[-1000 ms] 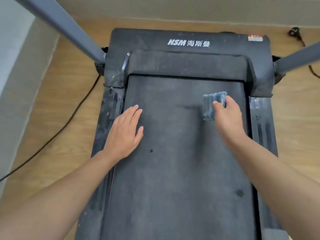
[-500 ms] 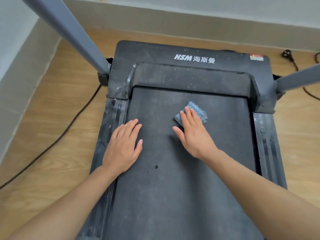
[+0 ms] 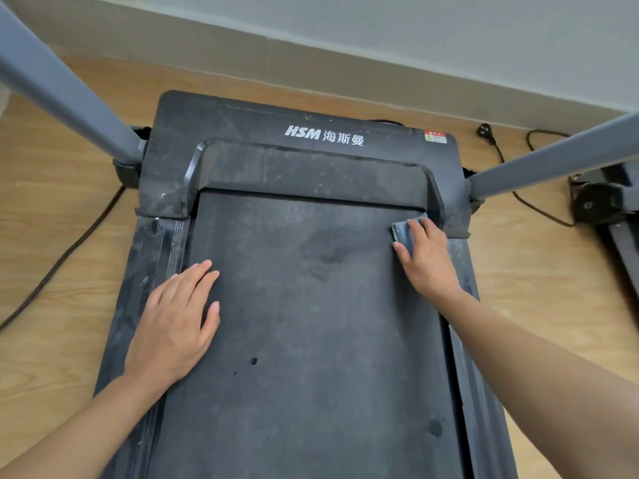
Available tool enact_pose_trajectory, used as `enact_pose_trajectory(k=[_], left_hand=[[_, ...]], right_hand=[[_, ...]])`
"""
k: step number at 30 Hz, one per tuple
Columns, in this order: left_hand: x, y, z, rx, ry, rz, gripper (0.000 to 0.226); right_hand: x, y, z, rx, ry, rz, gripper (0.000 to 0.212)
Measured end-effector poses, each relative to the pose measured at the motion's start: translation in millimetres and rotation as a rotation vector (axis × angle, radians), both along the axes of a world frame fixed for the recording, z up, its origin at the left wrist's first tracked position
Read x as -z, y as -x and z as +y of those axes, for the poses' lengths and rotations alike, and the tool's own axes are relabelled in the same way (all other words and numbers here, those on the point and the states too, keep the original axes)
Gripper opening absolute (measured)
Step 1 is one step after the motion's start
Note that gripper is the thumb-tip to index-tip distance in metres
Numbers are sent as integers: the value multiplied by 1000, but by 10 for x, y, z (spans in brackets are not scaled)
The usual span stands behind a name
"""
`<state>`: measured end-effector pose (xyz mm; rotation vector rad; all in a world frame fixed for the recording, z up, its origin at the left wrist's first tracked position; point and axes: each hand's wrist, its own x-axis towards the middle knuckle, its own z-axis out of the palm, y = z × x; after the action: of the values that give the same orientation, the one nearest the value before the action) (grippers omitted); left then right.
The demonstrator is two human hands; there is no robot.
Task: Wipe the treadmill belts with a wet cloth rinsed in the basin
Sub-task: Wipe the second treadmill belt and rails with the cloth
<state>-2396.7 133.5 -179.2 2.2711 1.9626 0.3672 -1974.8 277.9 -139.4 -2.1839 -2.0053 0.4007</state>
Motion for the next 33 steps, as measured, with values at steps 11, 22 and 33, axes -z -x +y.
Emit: enact_pose_trajectory(k=[11, 22, 33], left_hand=[[-118, -44, 15, -34, 99, -20, 64], [-89, 14, 9, -18, 114, -66, 67], [-68, -6, 5, -25, 117, -90, 69]], right_hand=[[-75, 1534, 509, -3, 34, 340, 13], [-179, 2455, 583, -628, -4, 33, 17], [-416, -50, 545, -181, 107, -285, 8]])
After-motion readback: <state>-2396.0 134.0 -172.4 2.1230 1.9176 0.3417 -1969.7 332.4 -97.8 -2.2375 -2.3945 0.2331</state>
